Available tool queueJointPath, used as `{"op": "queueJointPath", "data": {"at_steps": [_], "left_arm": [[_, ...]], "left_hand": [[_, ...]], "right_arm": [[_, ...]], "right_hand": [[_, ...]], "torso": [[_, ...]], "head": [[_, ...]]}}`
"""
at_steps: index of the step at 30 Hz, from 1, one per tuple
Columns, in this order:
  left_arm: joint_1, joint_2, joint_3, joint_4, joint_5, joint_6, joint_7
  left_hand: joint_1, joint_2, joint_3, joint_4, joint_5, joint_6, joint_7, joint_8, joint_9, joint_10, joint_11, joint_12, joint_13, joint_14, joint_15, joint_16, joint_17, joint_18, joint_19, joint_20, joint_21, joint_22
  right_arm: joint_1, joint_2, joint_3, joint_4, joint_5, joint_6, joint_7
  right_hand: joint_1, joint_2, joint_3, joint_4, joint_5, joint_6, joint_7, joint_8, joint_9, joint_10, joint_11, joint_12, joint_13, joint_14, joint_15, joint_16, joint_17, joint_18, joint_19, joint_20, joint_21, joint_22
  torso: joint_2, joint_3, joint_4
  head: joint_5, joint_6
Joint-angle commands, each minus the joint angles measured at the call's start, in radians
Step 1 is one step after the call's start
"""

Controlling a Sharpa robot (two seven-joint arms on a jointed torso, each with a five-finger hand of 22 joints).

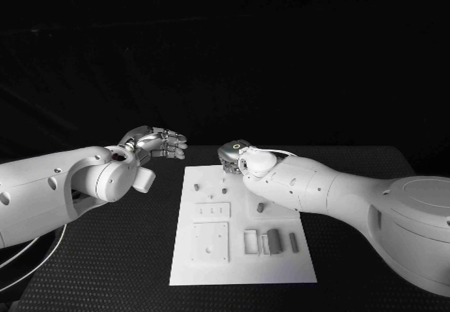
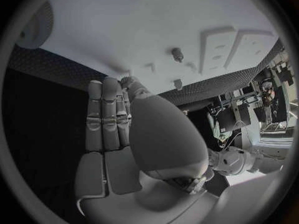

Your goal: Assemble the parts on the task board

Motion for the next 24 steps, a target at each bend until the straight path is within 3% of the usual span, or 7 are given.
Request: {"op": "queueJointPath", "data": {"at_steps": [1,9,24], "left_arm": [[0.002,0.004,0.001,0.000,-0.004,0.003,0.013],[0.002,0.003,0.001,-0.001,-0.004,0.006,0.009],[0.002,0.000,0.001,-0.002,-0.004,0.005,0.007]], "left_hand": [[-0.007,-0.005,-0.006,0.000,-0.007,0.003,0.005,-0.004,0.001,0.002,0.003,-0.005,0.002,-0.002,0.004,-0.004,0.001,-0.002,-0.001,-0.001,-0.005,0.002],[-0.007,-0.005,-0.006,0.000,-0.007,0.003,0.005,-0.004,0.001,0.002,0.003,-0.006,0.003,-0.002,0.004,-0.004,0.002,-0.002,-0.001,-0.001,-0.005,0.002],[-0.007,-0.005,-0.005,0.000,-0.007,0.003,0.006,-0.005,0.001,0.002,0.003,-0.008,0.004,-0.003,0.004,-0.005,0.002,-0.002,-0.002,-0.001,-0.006,0.003]], "right_arm": [[-0.001,0.003,-0.001,0.002,0.000,0.005,-0.005],[-0.002,0.000,-0.001,0.008,0.015,0.021,0.000],[-0.002,-0.001,-0.001,0.022,0.025,0.028,0.001]], "right_hand": [[-0.009,-0.006,-0.001,-0.006,0.005,-0.006,0.000,-0.006,0.000,-0.007,-0.002,-0.007,0.001,0.000,0.005,0.005,0.002,0.042,-0.006,0.001,0.007,0.023],[-0.018,-0.013,0.002,-0.010,0.005,-0.012,0.002,-0.011,-0.001,-0.014,0.001,-0.008,-0.001,-0.004,0.008,0.005,0.001,0.042,-0.010,0.003,0.007,0.023],[-0.023,-0.016,0.005,-0.014,0.005,-0.014,0.003,-0.013,-0.002,-0.018,0.002,-0.007,-0.002,-0.006,0.009,0.006,0.001,0.042,-0.012,0.004,0.008,0.023]], "torso": [[0.000,-0.0005,-0.0008],[0.000,-0.0011,-0.0015],[0.000,-0.0008,-0.0013]], "head": [[0.001,-0.004],[0.003,-0.011],[0.005,-0.011]]}}
